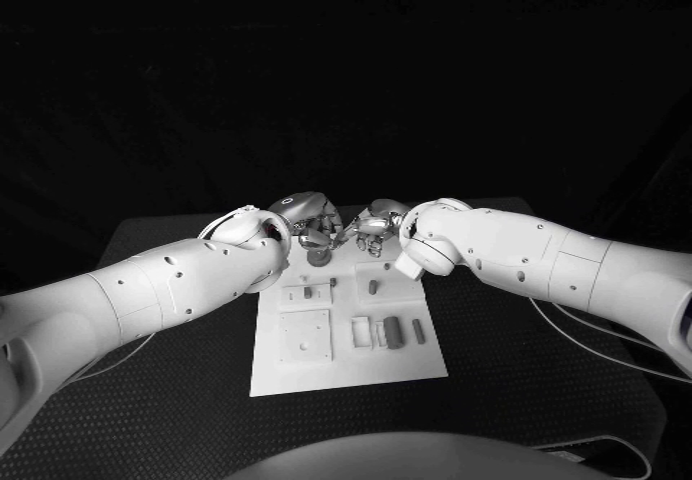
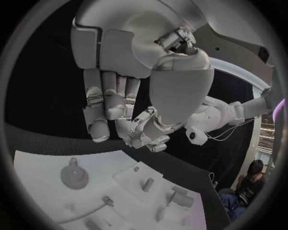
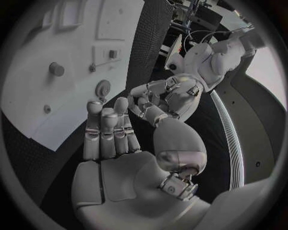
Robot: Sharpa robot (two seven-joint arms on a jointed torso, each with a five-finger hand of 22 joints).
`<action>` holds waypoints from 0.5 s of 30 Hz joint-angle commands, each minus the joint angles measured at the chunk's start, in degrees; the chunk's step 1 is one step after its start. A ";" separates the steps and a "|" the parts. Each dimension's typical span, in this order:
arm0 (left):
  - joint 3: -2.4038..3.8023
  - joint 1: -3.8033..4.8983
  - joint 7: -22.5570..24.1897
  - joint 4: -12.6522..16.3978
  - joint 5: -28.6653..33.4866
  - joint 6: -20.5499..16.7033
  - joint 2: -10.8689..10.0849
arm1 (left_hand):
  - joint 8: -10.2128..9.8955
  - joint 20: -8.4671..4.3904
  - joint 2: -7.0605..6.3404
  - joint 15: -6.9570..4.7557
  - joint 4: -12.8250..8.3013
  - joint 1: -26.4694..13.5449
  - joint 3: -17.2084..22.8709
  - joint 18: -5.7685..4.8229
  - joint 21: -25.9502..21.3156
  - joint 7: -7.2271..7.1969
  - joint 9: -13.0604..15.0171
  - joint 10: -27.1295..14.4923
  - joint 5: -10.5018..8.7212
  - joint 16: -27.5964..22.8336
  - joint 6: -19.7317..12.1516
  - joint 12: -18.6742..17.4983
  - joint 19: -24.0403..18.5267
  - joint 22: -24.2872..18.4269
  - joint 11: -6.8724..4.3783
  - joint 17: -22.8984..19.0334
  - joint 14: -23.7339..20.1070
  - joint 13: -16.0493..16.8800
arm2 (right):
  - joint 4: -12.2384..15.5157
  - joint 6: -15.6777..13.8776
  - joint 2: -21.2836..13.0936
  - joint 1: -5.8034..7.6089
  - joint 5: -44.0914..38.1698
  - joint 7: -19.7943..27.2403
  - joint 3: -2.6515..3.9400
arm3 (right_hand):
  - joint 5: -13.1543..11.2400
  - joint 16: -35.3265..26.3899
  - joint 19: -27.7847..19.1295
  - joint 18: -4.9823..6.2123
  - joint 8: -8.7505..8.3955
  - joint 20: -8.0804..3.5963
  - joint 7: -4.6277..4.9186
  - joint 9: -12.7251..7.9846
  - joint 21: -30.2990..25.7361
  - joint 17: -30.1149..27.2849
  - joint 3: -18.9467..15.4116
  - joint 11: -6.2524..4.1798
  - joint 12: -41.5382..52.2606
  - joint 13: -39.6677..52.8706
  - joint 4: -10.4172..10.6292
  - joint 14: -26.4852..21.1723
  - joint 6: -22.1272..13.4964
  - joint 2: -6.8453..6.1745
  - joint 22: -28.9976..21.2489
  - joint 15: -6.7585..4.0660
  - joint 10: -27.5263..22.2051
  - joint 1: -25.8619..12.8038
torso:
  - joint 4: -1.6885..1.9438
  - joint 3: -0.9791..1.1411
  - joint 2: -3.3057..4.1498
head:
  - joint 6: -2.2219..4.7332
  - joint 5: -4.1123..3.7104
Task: Assemble the parts on the task board
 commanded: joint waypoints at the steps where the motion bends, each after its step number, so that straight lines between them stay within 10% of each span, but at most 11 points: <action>1: 0.08 0.09 0.09 0.28 0.32 0.16 0.16 | -0.24 -0.37 0.67 -0.08 0.14 0.01 0.19 1.21 0.27 0.49 0.03 0.39 -0.13 -0.14 -0.09 -0.33 0.17 1.01 0.08 0.06 0.36 0.06 | 0.03 1.05 0.11 -0.06 -0.26 1.21 -0.02 | 0.17 0.32 -0.17 1.72 0.32 -0.36 0.67 0.12 0.19 -0.06 0.03 -0.29 0.23 -0.09 -0.38 -0.03 1.20 1.17 0.93 -0.37 0.20 0.13 | -0.01 0.02 0.02 | -0.05 -0.02; 7: 0.09 0.09 0.15 0.31 0.32 0.12 0.22 | -0.25 -0.37 0.68 -0.08 0.16 -0.03 0.17 1.21 0.27 0.50 0.02 0.41 -0.21 -0.15 -0.10 -0.35 0.20 1.01 0.08 0.06 0.38 0.08 | -0.03 1.12 0.13 -0.06 -0.05 1.72 -0.02 | 0.34 0.29 0.02 1.72 0.39 -0.24 0.54 0.13 0.17 -0.15 5.17 -0.42 0.12 -0.40 1.69 0.14 1.72 1.65 0.83 -0.48 0.63 2.31 | -0.03 0.03 0.01 | -0.08 -0.02; 15: 0.09 0.08 0.12 0.41 0.32 0.00 0.24 | -0.26 -0.38 0.71 -0.08 0.18 -0.04 0.17 1.22 0.26 0.49 0.01 0.44 -0.27 -0.15 -0.12 -0.37 0.22 1.01 0.08 0.07 0.41 0.10 | 0.08 1.29 0.11 -0.07 -0.61 1.53 -0.02 | 0.28 0.58 0.22 1.72 1.80 -0.21 -0.29 0.93 0.81 -0.11 10.61 -1.17 0.26 -0.63 -0.47 0.64 4.46 3.32 1.07 -1.09 1.54 5.34 | -0.02 0.01 0.00 | -0.08 -0.05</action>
